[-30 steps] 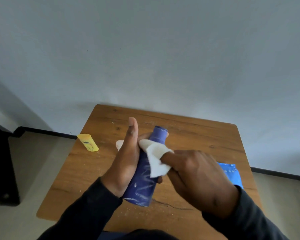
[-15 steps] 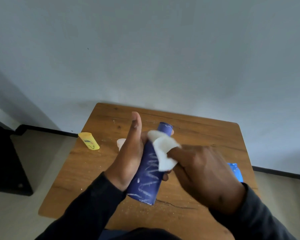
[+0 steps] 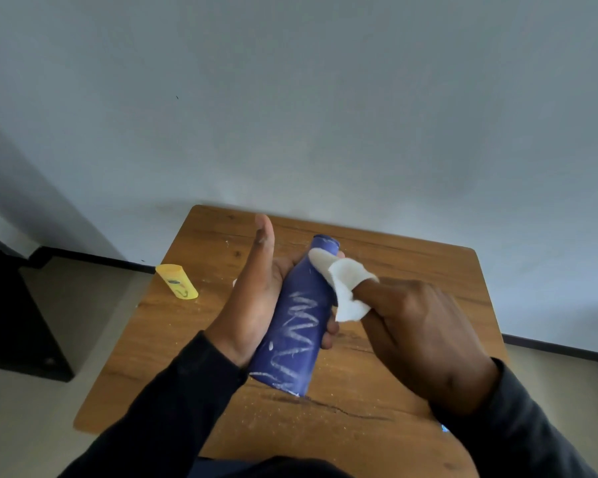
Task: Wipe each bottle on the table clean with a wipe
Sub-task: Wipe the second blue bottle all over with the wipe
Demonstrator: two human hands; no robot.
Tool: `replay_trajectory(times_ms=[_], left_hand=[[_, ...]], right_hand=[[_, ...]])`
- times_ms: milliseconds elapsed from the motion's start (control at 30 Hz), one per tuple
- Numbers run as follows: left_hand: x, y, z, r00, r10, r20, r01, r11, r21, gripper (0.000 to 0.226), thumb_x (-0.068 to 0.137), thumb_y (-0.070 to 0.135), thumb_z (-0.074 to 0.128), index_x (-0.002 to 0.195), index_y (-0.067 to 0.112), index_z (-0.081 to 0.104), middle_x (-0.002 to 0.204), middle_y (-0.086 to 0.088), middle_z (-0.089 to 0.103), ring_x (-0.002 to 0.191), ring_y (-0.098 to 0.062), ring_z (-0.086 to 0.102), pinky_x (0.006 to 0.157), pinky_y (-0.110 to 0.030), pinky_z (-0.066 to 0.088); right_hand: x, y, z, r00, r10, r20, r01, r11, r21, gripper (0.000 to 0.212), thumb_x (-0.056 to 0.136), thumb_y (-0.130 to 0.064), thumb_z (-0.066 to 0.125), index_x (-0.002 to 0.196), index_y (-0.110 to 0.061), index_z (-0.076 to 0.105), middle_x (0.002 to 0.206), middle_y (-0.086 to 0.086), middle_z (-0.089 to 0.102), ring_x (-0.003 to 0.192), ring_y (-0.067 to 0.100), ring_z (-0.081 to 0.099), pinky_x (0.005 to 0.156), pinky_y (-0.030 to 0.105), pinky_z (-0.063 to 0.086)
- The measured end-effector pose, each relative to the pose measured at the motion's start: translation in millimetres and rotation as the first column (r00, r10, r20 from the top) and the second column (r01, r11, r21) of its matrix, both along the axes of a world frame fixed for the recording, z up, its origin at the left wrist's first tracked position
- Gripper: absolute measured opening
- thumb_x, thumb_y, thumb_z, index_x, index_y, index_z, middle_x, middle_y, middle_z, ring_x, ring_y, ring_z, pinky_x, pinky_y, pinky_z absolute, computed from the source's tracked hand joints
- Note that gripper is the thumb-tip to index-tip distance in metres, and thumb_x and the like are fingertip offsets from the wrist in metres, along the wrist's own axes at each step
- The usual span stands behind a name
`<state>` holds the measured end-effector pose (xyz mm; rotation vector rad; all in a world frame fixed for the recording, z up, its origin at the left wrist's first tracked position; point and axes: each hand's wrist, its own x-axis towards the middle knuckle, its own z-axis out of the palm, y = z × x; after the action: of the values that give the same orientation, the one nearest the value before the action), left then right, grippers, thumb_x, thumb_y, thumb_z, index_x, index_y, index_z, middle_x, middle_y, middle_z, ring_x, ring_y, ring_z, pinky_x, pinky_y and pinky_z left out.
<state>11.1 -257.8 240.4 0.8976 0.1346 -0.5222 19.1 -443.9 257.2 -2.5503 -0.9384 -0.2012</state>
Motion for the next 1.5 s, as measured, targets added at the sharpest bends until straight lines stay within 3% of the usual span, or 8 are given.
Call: replay_trajectory(times_ms=[167, 300, 567, 800, 967, 1167, 1300, 1500], left_hand=[[5, 1, -2, 0.997, 0.075, 0.005, -0.075, 0.995, 0.071, 0.106, 0.073, 0.088, 0.024, 0.123, 0.007, 0.071, 0.083, -0.020, 0.066, 0.080, -0.033, 0.065, 0.077, -0.042, 0.056], [5, 5, -1, 0.997, 0.070, 0.016, -0.071, 0.998, 0.004, 0.109, 0.079, 0.086, 0.021, 0.132, -0.002, 0.059, 0.093, -0.025, 0.060, 0.072, -0.033, 0.059, 0.057, -0.035, 0.056], [7, 10, -5, 0.994, 0.106, 0.002, -0.106, 0.994, 0.042, 0.108, 0.079, 0.090, 0.021, 0.128, 0.004, 0.066, 0.093, -0.025, 0.057, 0.102, -0.044, 0.048, 0.094, -0.056, 0.043], [8, 5, -5, 0.988, 0.155, 0.017, -0.155, 0.988, 0.001, 0.105, 0.079, 0.091, 0.026, 0.128, 0.007, 0.067, 0.083, -0.019, 0.061, 0.084, -0.040, 0.053, 0.085, -0.050, 0.047], [7, 3, -2, 0.983, 0.183, 0.028, -0.184, 0.981, 0.057, 0.103, 0.083, 0.087, 0.018, 0.130, 0.009, 0.065, 0.082, -0.014, 0.066, 0.075, -0.027, 0.064, 0.071, -0.040, 0.056], [7, -1, -5, 0.970, 0.239, 0.040, -0.240, 0.971, 0.008, 0.102, 0.078, 0.091, 0.030, 0.126, 0.009, 0.067, 0.080, -0.018, 0.059, 0.068, -0.031, 0.056, 0.084, -0.055, 0.042], [7, -1, -3, 0.971, 0.238, 0.022, -0.239, 0.967, 0.086, 0.101, 0.076, 0.089, 0.024, 0.123, 0.012, 0.070, 0.082, -0.015, 0.066, 0.072, -0.026, 0.066, 0.069, -0.037, 0.057], [10, -5, 3, 0.951, 0.309, 0.030, -0.310, 0.950, 0.035, 0.100, 0.079, 0.090, 0.027, 0.126, 0.010, 0.064, 0.082, -0.017, 0.058, 0.062, -0.029, 0.056, 0.074, -0.050, 0.046]], right_hand=[[-9, 10, -2, 0.990, 0.127, -0.055, -0.128, 0.992, -0.002, 0.016, 0.086, -0.027, 0.042, 0.096, -0.030, 0.053, 0.070, -0.005, 0.061, 0.052, 0.029, 0.053, 0.040, 0.035, 0.040], [6, 1, 1, 1.000, 0.003, -0.006, -0.003, 1.000, -0.002, 0.011, 0.087, -0.029, 0.039, 0.093, -0.031, 0.048, 0.066, -0.007, 0.058, 0.047, 0.021, 0.049, 0.038, 0.034, 0.037], [-10, 9, -2, 0.994, 0.098, -0.057, -0.097, 0.995, 0.021, 0.012, 0.086, -0.026, 0.042, 0.093, -0.033, 0.049, 0.069, -0.007, 0.060, 0.052, 0.022, 0.053, 0.042, 0.028, 0.031], [-23, 10, -6, 0.980, 0.160, -0.118, -0.153, 0.986, 0.069, 0.015, 0.090, -0.026, 0.046, 0.100, -0.032, 0.056, 0.076, -0.008, 0.063, 0.058, 0.021, 0.057, 0.044, 0.033, 0.040], [-7, 4, -1, 1.000, 0.001, -0.027, 0.000, 1.000, 0.021, 0.009, 0.087, -0.028, 0.040, 0.091, -0.033, 0.046, 0.062, -0.011, 0.048, 0.045, 0.016, 0.042, 0.041, 0.025, 0.024], [-25, 14, -6, 0.982, 0.138, -0.126, -0.136, 0.990, 0.023, 0.026, 0.089, -0.028, 0.044, 0.112, -0.035, 0.054, 0.076, -0.007, 0.064, 0.061, 0.023, 0.059, 0.045, 0.033, 0.042], [-7, 13, 1, 1.000, -0.014, -0.015, 0.014, 1.000, -0.004, 0.013, 0.084, -0.028, 0.041, 0.096, -0.032, 0.044, 0.061, -0.010, 0.049, 0.045, 0.019, 0.046, 0.040, 0.020, 0.016], [-23, 19, 1, 0.989, 0.127, -0.078, -0.131, 0.990, -0.046, 0.020, 0.084, -0.029, 0.044, 0.101, -0.034, 0.053, 0.067, -0.007, 0.059, 0.052, 0.019, 0.053, 0.043, 0.026, 0.032]])
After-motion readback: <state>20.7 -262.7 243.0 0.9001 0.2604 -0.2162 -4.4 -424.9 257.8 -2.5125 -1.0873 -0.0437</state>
